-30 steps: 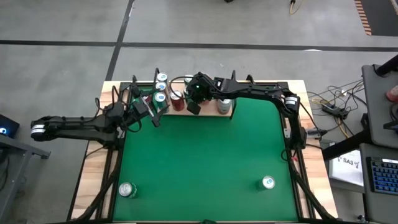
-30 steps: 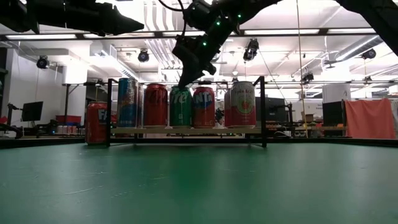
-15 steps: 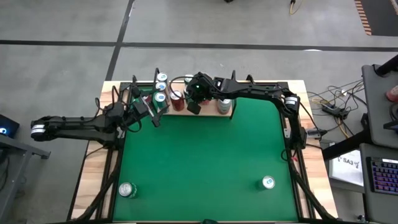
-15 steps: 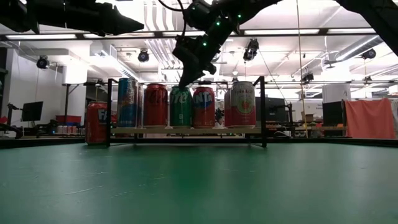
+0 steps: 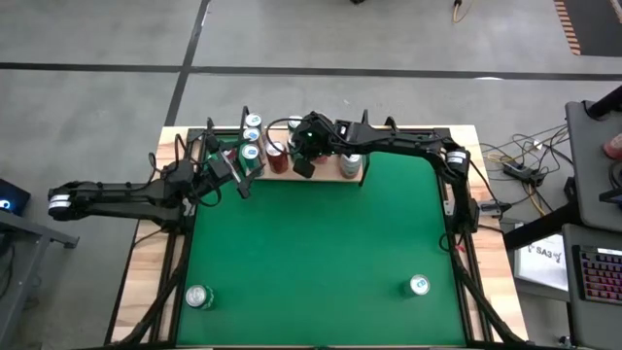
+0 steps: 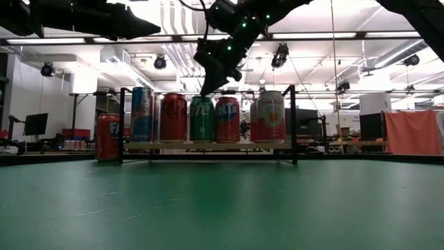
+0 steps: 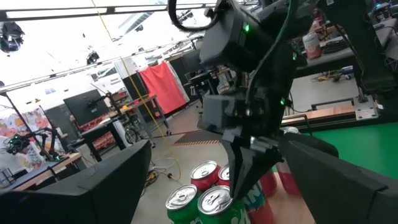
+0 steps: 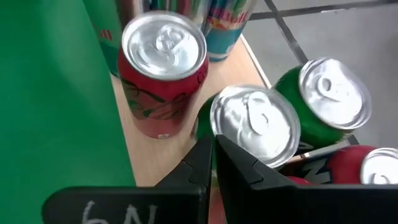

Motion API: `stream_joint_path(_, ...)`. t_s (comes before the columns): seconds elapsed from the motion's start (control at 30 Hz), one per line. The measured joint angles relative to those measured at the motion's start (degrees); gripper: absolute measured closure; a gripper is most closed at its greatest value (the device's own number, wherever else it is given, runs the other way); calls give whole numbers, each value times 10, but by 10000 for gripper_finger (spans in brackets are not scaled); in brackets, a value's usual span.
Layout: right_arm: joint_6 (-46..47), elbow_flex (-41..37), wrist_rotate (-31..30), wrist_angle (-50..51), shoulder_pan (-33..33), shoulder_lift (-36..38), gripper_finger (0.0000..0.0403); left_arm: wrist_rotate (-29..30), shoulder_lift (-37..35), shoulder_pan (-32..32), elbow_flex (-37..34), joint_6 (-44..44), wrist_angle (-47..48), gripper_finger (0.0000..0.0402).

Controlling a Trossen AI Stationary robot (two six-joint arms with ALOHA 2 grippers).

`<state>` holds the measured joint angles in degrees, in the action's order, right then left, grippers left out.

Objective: Pick and place cans onto a shelf
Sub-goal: Put the right green soda can on the shelf aligned with the other green soda can, then move the blue silver soda can below the shelf

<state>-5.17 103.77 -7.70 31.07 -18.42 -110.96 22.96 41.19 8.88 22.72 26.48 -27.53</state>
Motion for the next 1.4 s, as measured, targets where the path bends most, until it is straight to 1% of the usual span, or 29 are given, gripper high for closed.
stream_joint_path(0.13,2,0,0,1,8,23,390,0,0,-1,0,-22,0,45)
stream_joint_path(0.27,18,0,0,12,24,48,390,-1,0,-13,0,-99,21,45)
stream_joint_path(0.4,44,0,3,44,46,82,390,-21,0,-44,0,-168,44,45)
stream_joint_path(0.53,63,0,6,89,77,110,390,-50,2,-89,0,-245,46,45)
stream_joint_path(0.73,84,0,8,130,139,139,390,-52,27,-177,32,-348,51,45)
stream_joint_path(0.8,89,0,8,144,160,146,390,-48,44,-208,48,-373,63,45)
stream_joint_path(0.9,99,0,7,163,193,153,390,-18,78,-255,83,-409,93,45)
stream_joint_path(0.97,105,0,7,173,213,156,390,3,105,-280,115,-437,136,45)
stream_joint_path(1.03,113,0,7,184,231,157,390,9,130,-300,155,-475,210,45)
stream_joint_path(1.13,118,0,7,201,253,158,390,17,169,-327,229,-545,358,45)
stream_joint_path(1.27,128,0,6,220,277,158,390,54,228,-369,316,-636,555,45)
stream_joint_path(1.4,132,0,6,241,296,157,390,60,283,-407,386,-714,710,45)
